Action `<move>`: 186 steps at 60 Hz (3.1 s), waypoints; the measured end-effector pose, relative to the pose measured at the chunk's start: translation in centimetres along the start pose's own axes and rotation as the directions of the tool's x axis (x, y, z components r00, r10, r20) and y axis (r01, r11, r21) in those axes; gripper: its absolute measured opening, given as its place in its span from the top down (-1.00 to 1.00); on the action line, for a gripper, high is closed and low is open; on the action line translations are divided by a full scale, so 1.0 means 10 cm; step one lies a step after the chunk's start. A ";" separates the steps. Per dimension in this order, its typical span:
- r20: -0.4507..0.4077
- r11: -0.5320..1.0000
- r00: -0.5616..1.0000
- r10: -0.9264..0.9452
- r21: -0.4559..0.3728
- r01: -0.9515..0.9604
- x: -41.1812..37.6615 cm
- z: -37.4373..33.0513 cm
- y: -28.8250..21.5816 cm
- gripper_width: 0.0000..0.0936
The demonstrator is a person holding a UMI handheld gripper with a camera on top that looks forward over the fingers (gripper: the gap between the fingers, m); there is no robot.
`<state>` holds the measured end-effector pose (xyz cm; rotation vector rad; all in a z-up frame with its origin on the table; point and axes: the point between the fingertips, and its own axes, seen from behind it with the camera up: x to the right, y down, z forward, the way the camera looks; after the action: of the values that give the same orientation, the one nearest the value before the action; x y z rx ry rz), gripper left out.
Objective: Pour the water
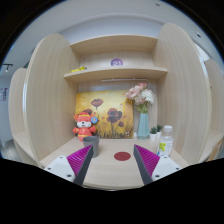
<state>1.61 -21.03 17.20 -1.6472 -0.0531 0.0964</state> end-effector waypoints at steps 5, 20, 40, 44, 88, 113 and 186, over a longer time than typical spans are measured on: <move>-0.043 1.000 0.999 0.017 -0.012 -0.018 0.27 0.05 0.14 -0.78; -0.230 0.998 0.973 0.007 -0.060 -0.021 1.56 0.27 0.65 -0.77; -0.300 0.998 0.954 -0.020 -0.065 0.000 2.45 0.95 0.75 -0.74; -0.314 0.998 0.949 -0.030 -0.057 0.013 2.48 1.09 0.73 -0.74; -0.283 0.996 0.955 -0.090 -0.047 0.080 2.42 1.65 0.64 0.17; -0.222 0.697 0.665 -0.713 -0.117 0.708 1.37 2.15 -0.09 0.17; -0.255 -0.196 -0.194 -0.947 -0.016 0.980 -0.23 2.64 -0.69 0.12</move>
<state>-3.02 5.51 22.17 -0.9120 -1.2273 -1.3271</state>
